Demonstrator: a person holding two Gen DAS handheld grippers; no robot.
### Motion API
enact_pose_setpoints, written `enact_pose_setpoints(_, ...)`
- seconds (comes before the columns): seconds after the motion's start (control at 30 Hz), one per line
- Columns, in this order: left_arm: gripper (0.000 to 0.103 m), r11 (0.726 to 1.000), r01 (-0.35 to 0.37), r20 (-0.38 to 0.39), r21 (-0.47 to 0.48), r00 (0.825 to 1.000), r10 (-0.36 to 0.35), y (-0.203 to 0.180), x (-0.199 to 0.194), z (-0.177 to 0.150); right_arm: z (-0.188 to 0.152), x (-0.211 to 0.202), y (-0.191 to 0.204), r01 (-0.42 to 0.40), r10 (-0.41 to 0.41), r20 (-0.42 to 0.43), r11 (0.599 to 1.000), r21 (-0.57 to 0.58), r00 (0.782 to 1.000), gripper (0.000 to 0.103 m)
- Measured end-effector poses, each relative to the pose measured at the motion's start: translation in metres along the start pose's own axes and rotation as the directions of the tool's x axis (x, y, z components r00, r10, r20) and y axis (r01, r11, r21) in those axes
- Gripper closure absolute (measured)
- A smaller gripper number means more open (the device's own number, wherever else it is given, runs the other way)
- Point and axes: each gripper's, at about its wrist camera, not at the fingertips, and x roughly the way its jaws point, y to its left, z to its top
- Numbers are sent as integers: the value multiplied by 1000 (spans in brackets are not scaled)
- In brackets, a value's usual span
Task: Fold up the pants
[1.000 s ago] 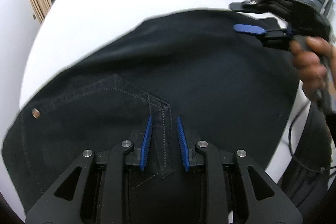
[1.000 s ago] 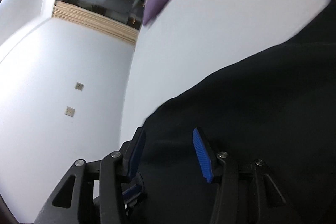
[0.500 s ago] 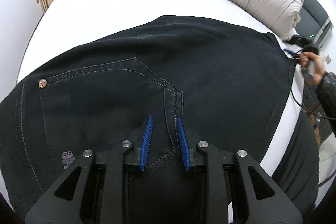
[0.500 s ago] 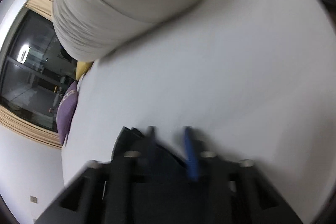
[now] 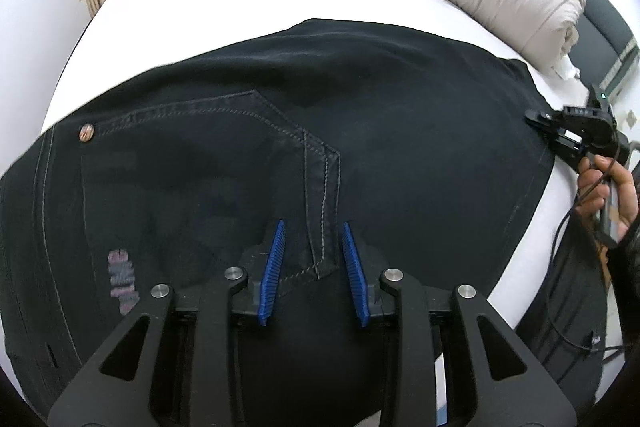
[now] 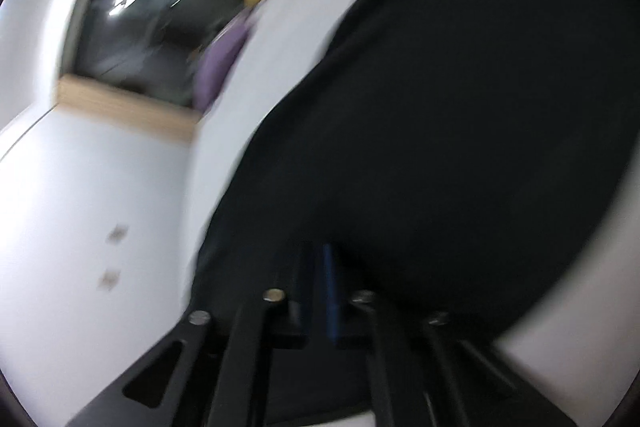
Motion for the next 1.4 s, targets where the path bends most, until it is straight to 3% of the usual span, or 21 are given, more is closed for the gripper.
enact_pose_setpoints(0.07, 74, 1000, -6, 3, -11, 1000, 6, 0, -2, -2, 13, -30, -4, 149, -150, 80, 989, 27, 985, 103)
enact_pose_setpoints(0.1, 74, 1000, -13, 6, -12, 1000, 13, -2, -2, -3, 12, -49, -7, 216, -219, 116, 976, 39, 969, 92)
enact_pose_setpoints(0.13, 73, 1000, -18, 7, -11, 1000, 19, -2, -3, -4, 13, -67, -9, 263, -268, 155, 963, 58, 951, 67)
enact_pose_setpoints(0.2, 72, 1000, -26, 8, -9, 1000, 26, -4, -2, -4, 15, -95, -13, 268, -286, 224, 958, 106, 932, 35)
enact_pose_setpoints(0.23, 69, 1000, -24, 7, -10, 1000, 24, -5, -3, -4, 12, -102, -14, 243, -264, 234, 963, 117, 936, 35)
enact_pose_setpoints(0.3, 58, 1000, 3, 4, -13, 1000, -3, -6, -3, -4, -12, -133, -39, 162, -190, 215, 976, 144, 958, 35)
enact_pose_setpoints(0.37, 53, 1000, -3, 3, -1, 1000, 3, -10, -2, -4, -5, -119, -44, 136, -167, 185, 976, 171, 968, 35)
enact_pose_setpoints(0.43, 48, 1000, -8, 0, 22, 1000, 8, -15, -2, -6, 12, -90, -24, 117, -151, 156, 971, 209, 976, 35)
enact_pose_setpoints(0.53, 47, 1000, -3, -2, 17, 1000, 3, -15, -5, -9, 13, -78, -43, 104, -142, 150, 966, 237, 978, 35)
enact_pose_setpoints(0.6, 47, 1000, 2, -4, 10, 1000, -2, -13, -5, -8, 40, -56, -15, 68, -110, 167, 968, 242, 980, 35)
enact_pose_setpoints(0.77, 46, 999, 34, -1, -37, 999, -34, -8, -7, -7, 53, -54, -20, -20, -24, 162, 964, 265, 987, 40)
enact_pose_setpoints(0.97, 45, 991, 84, 11, -107, 996, -84, 2, -7, -2, 77, -22, -21, -114, 57, 187, 944, 309, 981, 54)
enact_pose_setpoints(1.03, 46, 988, 96, 13, -120, 995, -95, 4, -7, -1, 85, -12, -25, -139, 74, 203, 935, 328, 976, 68)
enact_pose_setpoints(1.07, 46, 987, 101, 13, -124, 995, -101, 5, -7, 0, 88, -8, -29, -157, 90, 206, 927, 341, 974, 73)
enact_pose_setpoints(1.1, 50, 986, 103, 16, -131, 995, -102, 6, -8, 0, 90, -8, -32, -165, 96, 206, 921, 352, 974, 87)
enact_pose_setpoints(1.13, 59, 985, 101, 15, -137, 995, -100, 8, -8, 0, 90, -6, -35, -167, 96, 205, 917, 362, 974, 93)
enact_pose_setpoints(1.2, 73, 979, 112, 18, -173, 994, -110, 14, -10, 2, 88, -7, -35, -173, 102, 211, 918, 356, 972, 96)
enact_pose_setpoints(1.4, 73, 946, 182, 84, -268, 983, -165, 32, -20, 12, 87, -10, -20, -101, 36, 224, 953, 286, 974, 98)
